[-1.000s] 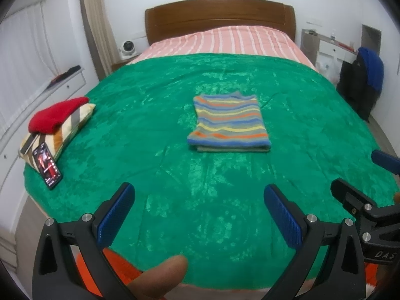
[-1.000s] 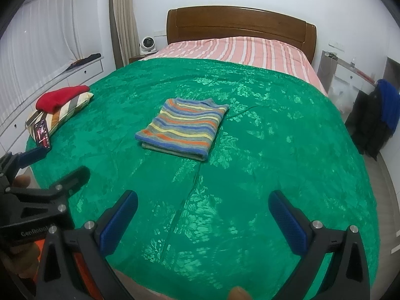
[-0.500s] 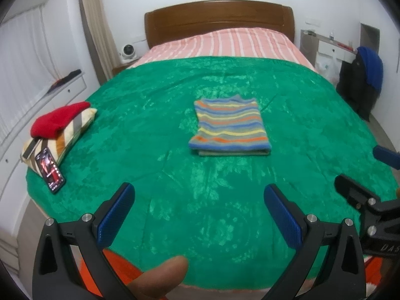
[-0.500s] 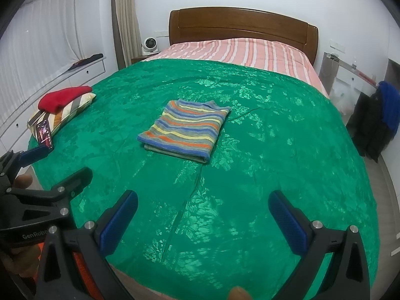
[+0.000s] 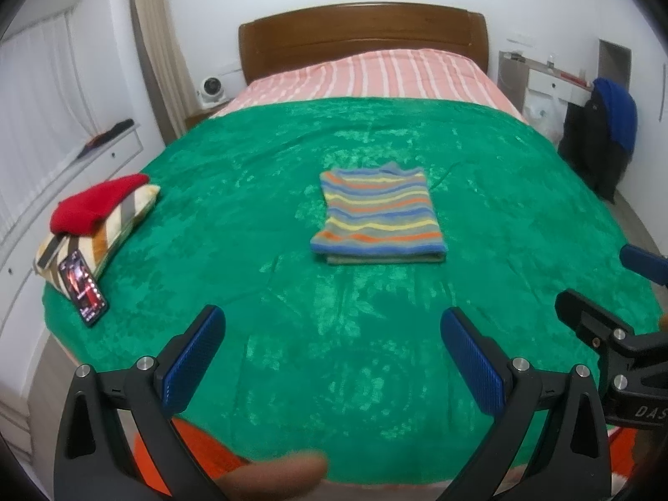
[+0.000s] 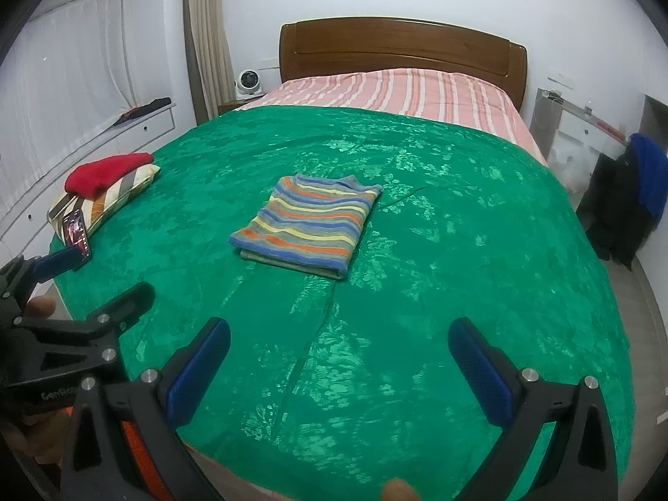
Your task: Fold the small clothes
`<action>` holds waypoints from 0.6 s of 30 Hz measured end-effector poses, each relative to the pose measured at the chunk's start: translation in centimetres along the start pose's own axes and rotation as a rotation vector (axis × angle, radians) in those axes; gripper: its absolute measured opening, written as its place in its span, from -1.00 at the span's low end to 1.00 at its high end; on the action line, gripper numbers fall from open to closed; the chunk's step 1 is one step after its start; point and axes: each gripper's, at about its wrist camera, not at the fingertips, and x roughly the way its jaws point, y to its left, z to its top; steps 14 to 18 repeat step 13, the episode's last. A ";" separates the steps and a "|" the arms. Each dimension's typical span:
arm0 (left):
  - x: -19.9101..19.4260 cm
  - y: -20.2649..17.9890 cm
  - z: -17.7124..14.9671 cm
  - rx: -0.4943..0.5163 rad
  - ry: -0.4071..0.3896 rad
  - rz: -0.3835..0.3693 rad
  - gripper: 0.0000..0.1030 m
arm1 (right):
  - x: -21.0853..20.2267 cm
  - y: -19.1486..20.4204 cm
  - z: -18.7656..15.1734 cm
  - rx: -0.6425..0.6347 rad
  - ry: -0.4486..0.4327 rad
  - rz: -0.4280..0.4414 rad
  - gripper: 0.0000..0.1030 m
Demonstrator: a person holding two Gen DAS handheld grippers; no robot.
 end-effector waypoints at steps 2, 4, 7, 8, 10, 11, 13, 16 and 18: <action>0.3 0.2 0.0 -0.018 0.014 -0.012 0.99 | 0.0 -0.1 0.0 0.005 -0.001 -0.003 0.99; 0.3 0.4 0.0 -0.029 0.014 -0.017 0.99 | 0.0 -0.2 0.0 0.005 0.002 -0.002 0.99; 0.1 0.4 -0.1 -0.029 0.006 -0.025 0.99 | 0.0 -0.1 -0.1 0.001 0.005 -0.002 1.00; 0.0 0.4 -0.1 -0.029 0.004 -0.028 0.99 | 0.1 -0.1 -0.2 0.001 0.007 -0.002 1.00; -0.1 0.3 0.0 -0.031 -0.004 -0.032 0.99 | 0.1 -0.1 -0.1 0.002 0.009 -0.002 0.99; -0.2 0.4 0.0 -0.032 -0.008 -0.031 0.99 | 0.1 -0.1 -0.1 0.001 0.009 -0.002 0.99; -0.3 0.4 0.1 -0.035 -0.018 -0.018 0.99 | 0.1 -0.1 -0.1 0.001 0.007 -0.002 1.00; -0.3 0.4 0.1 -0.035 -0.018 -0.018 0.99 | 0.1 -0.1 -0.1 0.001 0.007 -0.002 1.00; -0.3 0.4 0.1 -0.035 -0.018 -0.018 0.99 | 0.1 -0.1 -0.1 0.001 0.007 -0.002 1.00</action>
